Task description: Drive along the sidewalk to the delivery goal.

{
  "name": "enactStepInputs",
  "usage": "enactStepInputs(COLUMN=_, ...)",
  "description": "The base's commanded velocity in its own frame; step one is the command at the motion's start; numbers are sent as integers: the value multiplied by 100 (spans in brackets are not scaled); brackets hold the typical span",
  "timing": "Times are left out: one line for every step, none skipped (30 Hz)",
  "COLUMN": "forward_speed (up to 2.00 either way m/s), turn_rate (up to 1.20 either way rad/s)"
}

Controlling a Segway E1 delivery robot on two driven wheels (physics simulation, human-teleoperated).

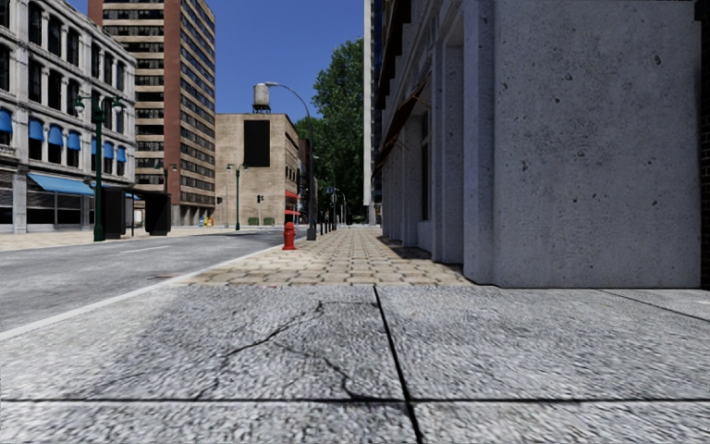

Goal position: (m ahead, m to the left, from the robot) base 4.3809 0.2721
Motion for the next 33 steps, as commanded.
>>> enactStepInputs(forward_speed=152, turn_rate=0)
enactStepInputs(forward_speed=152, turn_rate=0)
enactStepInputs(forward_speed=151, turn_rate=0)
enactStepInputs(forward_speed=151, turn_rate=0)
enactStepInputs(forward_speed=151, turn_rate=0)
enactStepInputs(forward_speed=147, turn_rate=0)
enactStepInputs(forward_speed=144, turn_rate=0)
enactStepInputs(forward_speed=135, turn_rate=0)
enactStepInputs(forward_speed=133, turn_rate=0)
enactStepInputs(forward_speed=130, turn_rate=0)
enactStepInputs(forward_speed=130, turn_rate=0)
enactStepInputs(forward_speed=128, turn_rate=0)
enactStepInputs(forward_speed=127, turn_rate=0)
enactStepInputs(forward_speed=125, turn_rate=0)
enactStepInputs(forward_speed=124, turn_rate=0)
enactStepInputs(forward_speed=122, turn_rate=0)
enactStepInputs(forward_speed=119, turn_rate=0)
enactStepInputs(forward_speed=118, turn_rate=0)
enactStepInputs(forward_speed=117, turn_rate=0)
enactStepInputs(forward_speed=114, turn_rate=0)
enactStepInputs(forward_speed=114, turn_rate=0)
enactStepInputs(forward_speed=111, turn_rate=0)
enactStepInputs(forward_speed=110, turn_rate=0)
enactStepInputs(forward_speed=107, turn_rate=0)
enactStepInputs(forward_speed=104, turn_rate=0)
enactStepInputs(forward_speed=102, turn_rate=0)
enactStepInputs(forward_speed=101, turn_rate=0)
enactStepInputs(forward_speed=100, turn_rate=0)
enactStepInputs(forward_speed=100, turn_rate=0)
enactStepInputs(forward_speed=99, turn_rate=0)
enactStepInputs(forward_speed=97, turn_rate=0)
enactStepInputs(forward_speed=96, turn_rate=0)
enactStepInputs(forward_speed=96, turn_rate=0)
